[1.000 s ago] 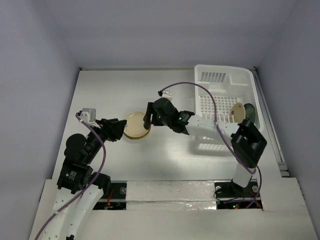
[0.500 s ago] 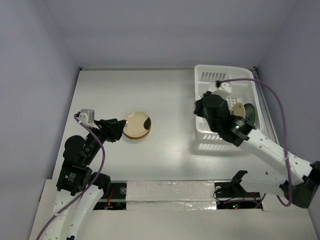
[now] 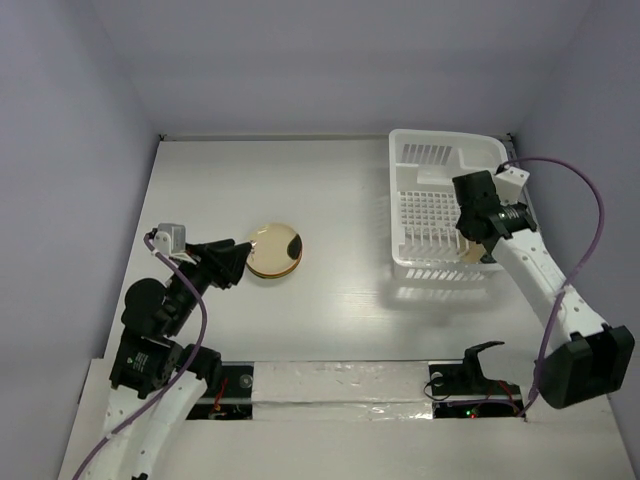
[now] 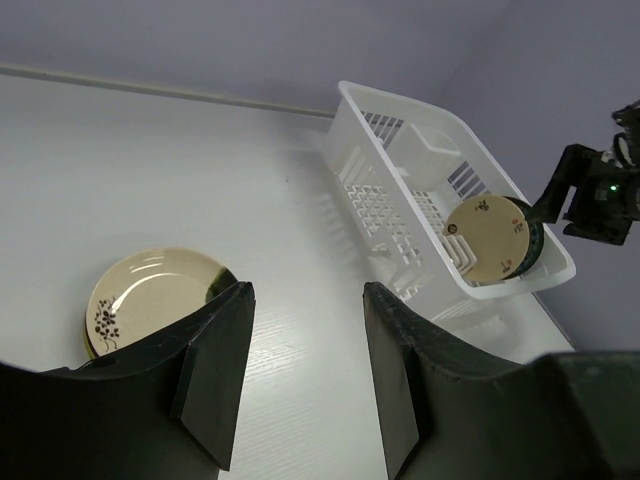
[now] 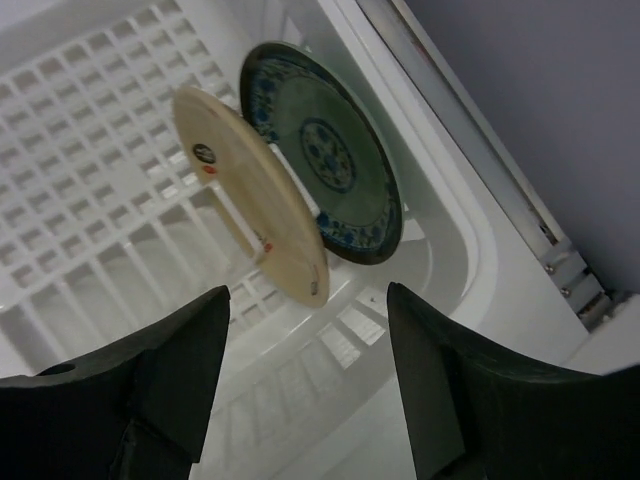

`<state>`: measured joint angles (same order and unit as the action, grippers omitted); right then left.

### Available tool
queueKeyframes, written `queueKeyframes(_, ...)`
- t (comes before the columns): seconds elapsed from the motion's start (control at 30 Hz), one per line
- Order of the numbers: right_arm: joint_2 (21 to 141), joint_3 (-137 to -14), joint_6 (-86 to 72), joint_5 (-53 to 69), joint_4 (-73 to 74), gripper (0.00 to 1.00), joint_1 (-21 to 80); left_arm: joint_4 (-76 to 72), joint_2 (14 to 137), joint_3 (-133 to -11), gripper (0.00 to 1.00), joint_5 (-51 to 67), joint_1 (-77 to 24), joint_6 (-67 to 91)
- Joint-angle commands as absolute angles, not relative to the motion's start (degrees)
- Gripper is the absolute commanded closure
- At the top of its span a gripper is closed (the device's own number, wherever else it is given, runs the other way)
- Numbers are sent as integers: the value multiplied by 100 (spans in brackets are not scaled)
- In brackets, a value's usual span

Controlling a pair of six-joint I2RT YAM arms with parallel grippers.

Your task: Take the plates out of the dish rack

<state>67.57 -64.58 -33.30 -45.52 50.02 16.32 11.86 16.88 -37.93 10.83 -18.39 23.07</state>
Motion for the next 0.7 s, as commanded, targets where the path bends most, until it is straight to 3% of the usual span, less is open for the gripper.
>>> queueKeyframes(0.0, 7179, -6829, -2804, -4210, 5265, 31, 1222, 976, 1574, -3762, 55, 1064, -1925, 2338)
queueKeyframes(0.3, 8463, -7321, -2514, -4491, 5195, 53, 1116, 1011, 1442, -3779, 55, 1002, -2145, 2338)
queueKeyframes(0.37, 8630, -7383, -2514, -4623, 5238, 63, 1116, 1002, 1433, -3779, 55, 984, -2206, 2347)
queueKeyframes(0.67, 8745, -7418, -2373, -4852, 5168, 64, 1116, 1046, 1327, -3806, 55, 914, -2259, 2338)
